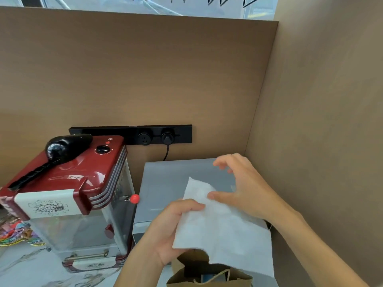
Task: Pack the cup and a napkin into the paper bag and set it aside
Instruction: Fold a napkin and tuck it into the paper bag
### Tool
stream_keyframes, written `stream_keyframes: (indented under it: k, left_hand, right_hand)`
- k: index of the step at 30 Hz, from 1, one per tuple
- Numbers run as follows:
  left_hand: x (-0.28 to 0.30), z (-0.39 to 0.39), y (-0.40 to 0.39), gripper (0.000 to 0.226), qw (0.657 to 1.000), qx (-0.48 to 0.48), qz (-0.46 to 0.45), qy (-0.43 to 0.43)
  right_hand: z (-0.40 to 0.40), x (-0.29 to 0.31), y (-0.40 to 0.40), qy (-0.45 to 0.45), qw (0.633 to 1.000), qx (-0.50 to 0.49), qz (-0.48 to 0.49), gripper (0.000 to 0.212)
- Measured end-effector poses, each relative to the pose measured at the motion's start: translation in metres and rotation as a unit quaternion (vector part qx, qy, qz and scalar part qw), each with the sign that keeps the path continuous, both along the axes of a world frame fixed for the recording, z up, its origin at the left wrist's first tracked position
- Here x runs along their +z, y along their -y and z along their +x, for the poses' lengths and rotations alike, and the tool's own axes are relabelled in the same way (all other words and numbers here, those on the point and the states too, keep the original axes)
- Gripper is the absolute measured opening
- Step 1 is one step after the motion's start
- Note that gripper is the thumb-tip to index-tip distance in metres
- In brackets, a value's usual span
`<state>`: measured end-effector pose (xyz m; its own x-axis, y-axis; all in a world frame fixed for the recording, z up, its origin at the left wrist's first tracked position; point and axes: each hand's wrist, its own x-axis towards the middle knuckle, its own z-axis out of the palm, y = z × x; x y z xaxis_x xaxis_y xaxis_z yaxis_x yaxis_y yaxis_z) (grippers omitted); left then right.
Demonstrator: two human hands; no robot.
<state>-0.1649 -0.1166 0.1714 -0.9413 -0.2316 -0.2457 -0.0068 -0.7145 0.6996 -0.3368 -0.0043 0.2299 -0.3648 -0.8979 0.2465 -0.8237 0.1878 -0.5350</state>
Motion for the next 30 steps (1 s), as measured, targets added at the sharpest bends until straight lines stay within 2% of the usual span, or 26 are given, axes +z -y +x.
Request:
stream_keyframes:
  k: [2, 3, 5, 7, 10, 12, 16, 18, 19, 21, 23, 26, 30]
  left_hand:
    - [-0.001, -0.006, 0.006, 0.059, 0.999, -0.007, -0.037, 0.034]
    - [0.0, -0.008, 0.01, 0.064, 0.998, -0.02, -0.048, 0.029]
    - [0.004, -0.012, 0.02, 0.065, 0.995, -0.063, -0.075, 0.017]
    - [0.01, -0.013, 0.03, 0.061, 0.987, -0.101, -0.113, 0.047]
    - [0.02, -0.012, 0.043, 0.054, 0.988, -0.125, -0.093, 0.024]
    - [0.018, -0.01, 0.046, 0.055, 0.994, -0.09, -0.055, 0.002]
    - [0.001, 0.0, 0.033, 0.07, 0.991, -0.011, 0.073, -0.107]
    - [-0.007, -0.002, 0.02, 0.077, 0.986, 0.041, 0.089, -0.134]
    - [-0.008, -0.003, 0.014, 0.082, 0.988, 0.072, 0.056, -0.126]
    - [-0.004, -0.006, 0.006, 0.085, 0.988, 0.135, -0.066, -0.046]
    - [-0.001, -0.01, 0.005, 0.067, 0.969, 0.186, -0.162, 0.025]
    - [0.006, -0.011, 0.008, 0.04, 0.949, 0.217, -0.222, 0.051]
    - [0.012, -0.011, 0.011, 0.03, 0.922, 0.25, -0.291, 0.055]
  right_hand:
    - [-0.012, 0.004, 0.003, 0.117, 0.991, 0.022, 0.059, 0.085]
    - [-0.019, 0.007, 0.004, 0.195, 0.974, 0.043, 0.105, 0.089]
    - [-0.029, 0.008, 0.005, 0.337, 0.919, 0.098, 0.178, 0.072]
    - [-0.033, 0.003, 0.007, 0.407, 0.883, 0.125, 0.199, 0.049]
    - [-0.035, -0.01, 0.007, 0.473, 0.855, 0.146, 0.158, 0.041]
    - [-0.036, -0.013, 0.004, 0.511, 0.839, 0.158, 0.097, 0.038]
    - [-0.037, -0.012, -0.001, 0.526, 0.841, 0.123, -0.039, 0.036]
    - [-0.037, -0.012, -0.003, 0.516, 0.846, 0.09, -0.099, 0.034]
    - [-0.036, -0.012, -0.004, 0.509, 0.848, 0.074, -0.126, 0.033]
    - [-0.035, -0.013, -0.006, 0.487, 0.856, 0.051, -0.165, 0.031]
    - [-0.036, -0.015, -0.007, 0.463, 0.866, 0.038, -0.184, 0.031]
    - [-0.037, -0.017, -0.009, 0.444, 0.876, 0.035, -0.188, 0.033]
    - [-0.04, -0.017, -0.012, 0.461, 0.873, 0.052, -0.148, 0.039]
